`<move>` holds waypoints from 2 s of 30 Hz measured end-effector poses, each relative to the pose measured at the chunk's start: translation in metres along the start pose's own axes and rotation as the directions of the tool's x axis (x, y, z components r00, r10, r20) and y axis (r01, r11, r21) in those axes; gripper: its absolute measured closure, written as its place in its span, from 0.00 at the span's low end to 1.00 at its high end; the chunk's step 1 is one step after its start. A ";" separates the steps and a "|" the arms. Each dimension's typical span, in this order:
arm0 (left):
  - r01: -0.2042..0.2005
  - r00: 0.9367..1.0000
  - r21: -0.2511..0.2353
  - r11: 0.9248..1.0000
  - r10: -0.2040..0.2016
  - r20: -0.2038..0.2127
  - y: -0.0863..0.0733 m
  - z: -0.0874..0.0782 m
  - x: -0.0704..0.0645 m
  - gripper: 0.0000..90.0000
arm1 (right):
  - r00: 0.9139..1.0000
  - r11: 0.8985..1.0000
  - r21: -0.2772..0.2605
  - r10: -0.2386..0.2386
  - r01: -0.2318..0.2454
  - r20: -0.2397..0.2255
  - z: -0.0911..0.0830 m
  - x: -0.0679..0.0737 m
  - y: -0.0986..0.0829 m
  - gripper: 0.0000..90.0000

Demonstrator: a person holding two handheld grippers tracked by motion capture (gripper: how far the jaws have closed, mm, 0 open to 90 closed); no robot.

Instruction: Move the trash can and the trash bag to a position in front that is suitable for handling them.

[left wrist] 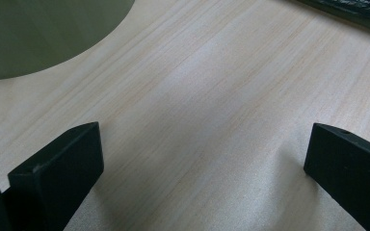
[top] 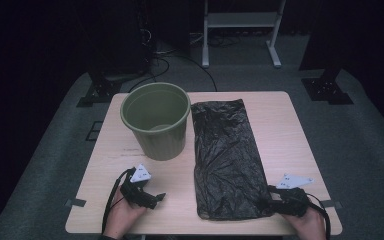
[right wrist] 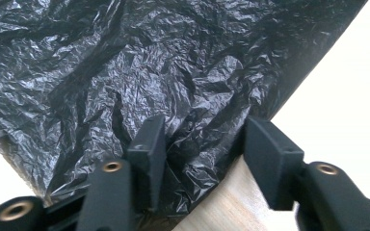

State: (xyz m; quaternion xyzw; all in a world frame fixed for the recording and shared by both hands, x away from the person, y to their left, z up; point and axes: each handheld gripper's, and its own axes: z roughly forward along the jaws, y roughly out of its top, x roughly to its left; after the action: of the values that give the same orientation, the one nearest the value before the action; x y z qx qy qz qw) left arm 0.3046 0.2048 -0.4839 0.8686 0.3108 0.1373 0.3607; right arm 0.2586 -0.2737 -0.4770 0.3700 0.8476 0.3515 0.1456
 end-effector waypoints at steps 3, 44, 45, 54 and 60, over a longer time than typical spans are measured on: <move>0.000 1.000 0.000 1.000 0.000 0.000 0.000 0.000 0.000 0.00 | 1.000 1.000 -0.002 0.003 -0.003 0.000 -0.001 -0.001 0.000 0.63; 0.000 1.000 -0.001 1.000 0.000 0.000 0.000 0.000 0.000 0.00 | 0.972 0.985 -0.050 0.171 -0.165 0.164 -0.045 -0.058 -0.025 1.00; 0.000 1.000 0.000 1.000 0.000 0.000 0.000 0.000 0.000 0.00 | 0.967 0.983 -0.047 0.182 -0.176 0.176 -0.049 -0.063 -0.030 1.00; 0.000 1.000 0.000 1.000 0.000 0.000 0.000 0.000 0.000 0.00 | 0.958 0.978 -0.034 0.211 -0.208 0.193 -0.062 -0.070 -0.049 1.00; 0.000 1.000 0.000 1.000 0.000 0.000 0.000 0.000 0.000 0.00 | 0.957 0.977 -0.042 0.214 -0.210 0.197 -0.064 -0.068 -0.049 0.82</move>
State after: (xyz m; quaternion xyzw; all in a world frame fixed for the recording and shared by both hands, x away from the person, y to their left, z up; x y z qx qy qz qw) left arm 0.3046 0.2048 -0.4839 0.8686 0.3107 0.1372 0.3608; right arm 0.2470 -0.3785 -0.4674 0.4906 0.7804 0.3347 0.1956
